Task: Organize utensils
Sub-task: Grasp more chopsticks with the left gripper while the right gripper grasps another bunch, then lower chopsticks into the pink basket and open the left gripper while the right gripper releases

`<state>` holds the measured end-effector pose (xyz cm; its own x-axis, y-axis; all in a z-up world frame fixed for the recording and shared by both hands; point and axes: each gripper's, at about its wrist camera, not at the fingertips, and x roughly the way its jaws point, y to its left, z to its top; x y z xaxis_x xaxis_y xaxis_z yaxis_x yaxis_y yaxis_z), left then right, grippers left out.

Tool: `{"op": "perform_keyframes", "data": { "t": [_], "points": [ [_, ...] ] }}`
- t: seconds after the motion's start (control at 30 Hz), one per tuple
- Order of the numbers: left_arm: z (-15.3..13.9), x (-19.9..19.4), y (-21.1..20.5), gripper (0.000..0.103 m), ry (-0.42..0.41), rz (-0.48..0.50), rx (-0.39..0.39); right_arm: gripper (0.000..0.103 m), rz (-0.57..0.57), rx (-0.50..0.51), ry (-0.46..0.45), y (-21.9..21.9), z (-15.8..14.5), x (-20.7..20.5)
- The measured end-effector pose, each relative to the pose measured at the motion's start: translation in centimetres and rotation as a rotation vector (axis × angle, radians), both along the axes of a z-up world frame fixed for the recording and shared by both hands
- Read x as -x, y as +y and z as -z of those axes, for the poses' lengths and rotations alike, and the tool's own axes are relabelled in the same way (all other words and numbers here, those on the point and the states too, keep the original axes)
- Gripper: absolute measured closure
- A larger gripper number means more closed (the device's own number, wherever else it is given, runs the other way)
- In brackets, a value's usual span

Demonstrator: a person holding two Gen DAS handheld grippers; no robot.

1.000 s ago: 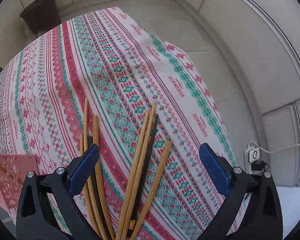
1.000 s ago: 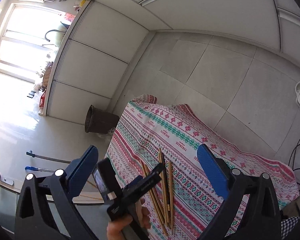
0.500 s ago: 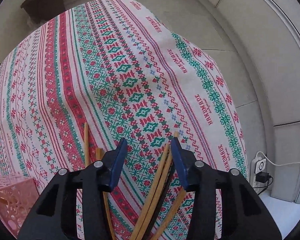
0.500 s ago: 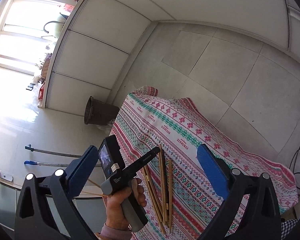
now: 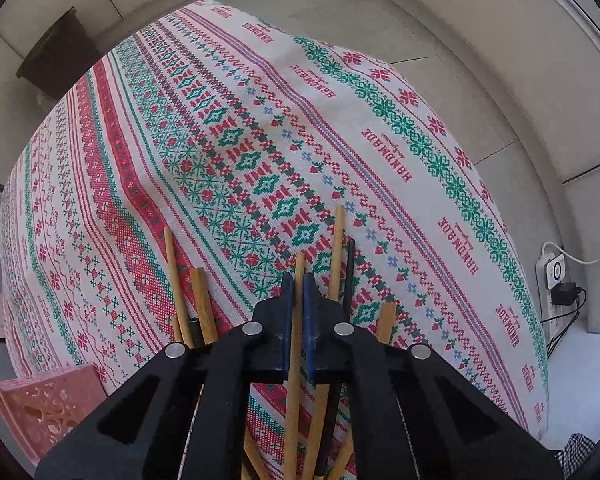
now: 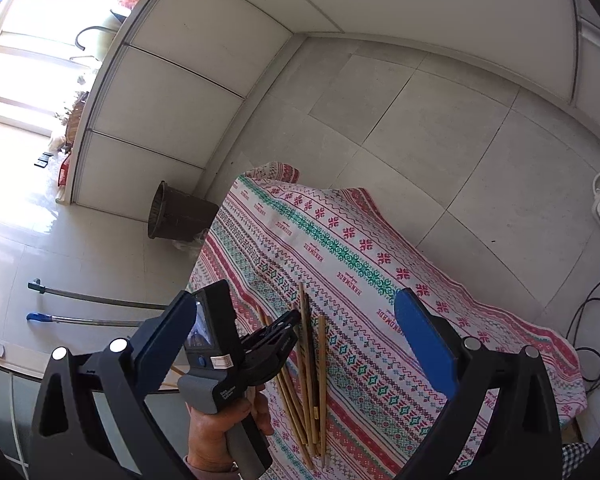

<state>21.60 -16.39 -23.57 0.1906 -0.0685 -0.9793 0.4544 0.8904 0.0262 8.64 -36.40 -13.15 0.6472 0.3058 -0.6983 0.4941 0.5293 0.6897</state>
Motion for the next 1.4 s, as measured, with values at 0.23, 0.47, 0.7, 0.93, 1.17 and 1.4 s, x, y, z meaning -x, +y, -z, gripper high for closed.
{"op": "perform_keyframes", "data": {
  "t": [0.23,0.47,0.7,0.93,1.17,1.4],
  "points": [
    [-4.2,3.7,3.1,0.099,-0.119,-0.027,0.141,0.007,-0.054,0.062,0.095,2.0,2.3,-2.1],
    [-12.8,11.0,7.4,0.099,-0.341,-0.004,0.214,0.018,-0.201,0.294,0.21,8.4,5.8,-6.1],
    [-16.7,16.8,12.5,0.099,-0.459,-0.01,0.256,0.064,-0.153,0.268,0.318,10.9,12.0,-6.8],
    [-18.3,18.3,15.6,0.099,-0.484,-0.047,0.308,0.069,-0.212,0.36,0.332,14.6,12.1,-7.3],
    [-19.8,19.2,17.2,0.099,-0.516,-0.057,0.356,0.095,-0.238,0.422,0.286,16.3,12.0,-6.9],
    [-21.7,20.5,18.2,0.099,-0.554,-0.058,0.417,0.095,-0.211,0.38,0.099,15.1,5.9,-2.8]
  ]
}}
